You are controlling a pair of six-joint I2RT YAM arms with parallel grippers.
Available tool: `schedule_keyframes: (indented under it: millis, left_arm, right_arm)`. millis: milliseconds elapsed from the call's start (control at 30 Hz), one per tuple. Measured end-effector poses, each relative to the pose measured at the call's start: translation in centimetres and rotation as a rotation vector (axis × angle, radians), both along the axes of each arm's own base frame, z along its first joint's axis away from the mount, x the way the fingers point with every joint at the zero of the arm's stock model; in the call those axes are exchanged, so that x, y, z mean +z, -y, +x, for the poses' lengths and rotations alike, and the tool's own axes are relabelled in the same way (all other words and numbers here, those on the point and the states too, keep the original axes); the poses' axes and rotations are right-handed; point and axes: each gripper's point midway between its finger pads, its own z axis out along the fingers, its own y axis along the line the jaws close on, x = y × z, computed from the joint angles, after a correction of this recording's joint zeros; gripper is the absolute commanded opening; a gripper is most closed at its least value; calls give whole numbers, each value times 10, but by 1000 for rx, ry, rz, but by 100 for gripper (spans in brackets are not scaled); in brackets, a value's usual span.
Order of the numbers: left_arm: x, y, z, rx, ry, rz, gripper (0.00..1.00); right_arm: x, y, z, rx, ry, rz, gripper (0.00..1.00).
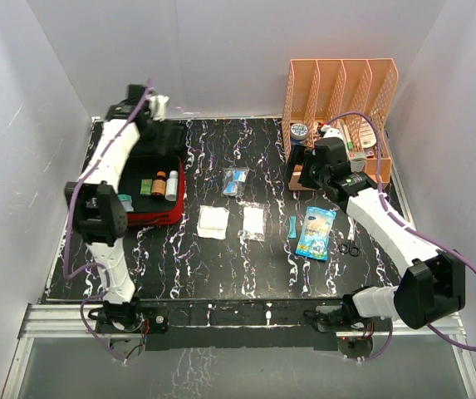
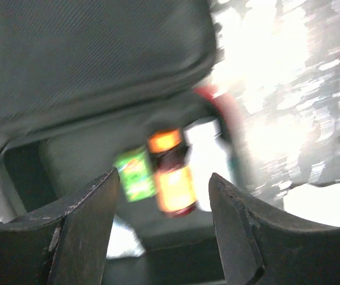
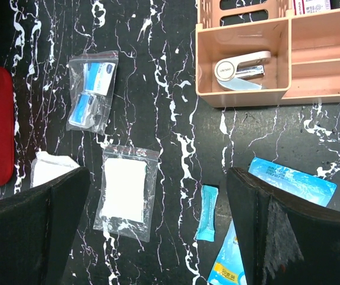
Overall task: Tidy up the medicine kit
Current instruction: Place the medical item at the medicine pouch, then pick up the medical item at the center of the board.
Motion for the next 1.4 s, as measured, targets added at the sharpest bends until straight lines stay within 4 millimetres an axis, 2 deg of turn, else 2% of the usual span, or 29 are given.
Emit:
schedule_keyframes:
  millis: [67, 100, 167, 233, 267, 333, 433, 500, 633, 733, 1000, 1067, 1133, 1333, 1400]
  left_arm:
    - [13, 53, 17, -75, 53, -26, 67]
    - [19, 85, 25, -114, 75, -49, 70]
    - [21, 144, 35, -172, 101, -111, 77]
    - [10, 192, 33, -208, 78, -163, 82]
    - [-1, 209, 28, -218, 51, -177, 84]
    - [-28, 229, 15, -215, -25, -179, 86]
    - [-67, 241, -3, -197, -130, -161, 87]
    - [-82, 243, -12, -181, -174, -148, 88]
    - [-94, 247, -16, -161, -195, -132, 88]
    - [-101, 247, -17, -151, -202, -119, 88]
    - [-125, 250, -19, -141, -226, -79, 84]
    - [-133, 253, -20, -142, -231, -70, 79]
    - [-142, 256, -22, -146, -234, -49, 70]
    - [-142, 264, -26, -160, -219, -30, 27]
    - [-142, 264, -25, -166, -215, -22, 19]
  right_arm:
    - [-1, 0, 0, -1, -3, -2, 98]
    - [-2, 0, 0, -2, -5, -4, 98]
    - [-3, 1, 1, -6, -7, -8, 98]
    - [-3, 3, 1, -12, -6, -12, 98]
    - [-3, 4, 1, -18, -7, -16, 98]
    - [-2, 7, -1, -28, -7, -24, 98]
    - [7, 13, -7, -46, 9, -31, 99]
    - [17, 17, -12, -60, 31, -29, 98]
    - [36, 25, -21, -86, 78, -22, 98]
    - [43, 30, -27, -107, 94, -17, 98]
    - [38, 37, -34, -131, 69, -36, 98]
    - [37, 38, -35, -132, 67, -39, 98]
    - [37, 38, -35, -133, 66, -40, 99]
    - [35, 40, -36, -137, 60, -51, 98]
    - [34, 41, -37, -140, 55, -57, 98]
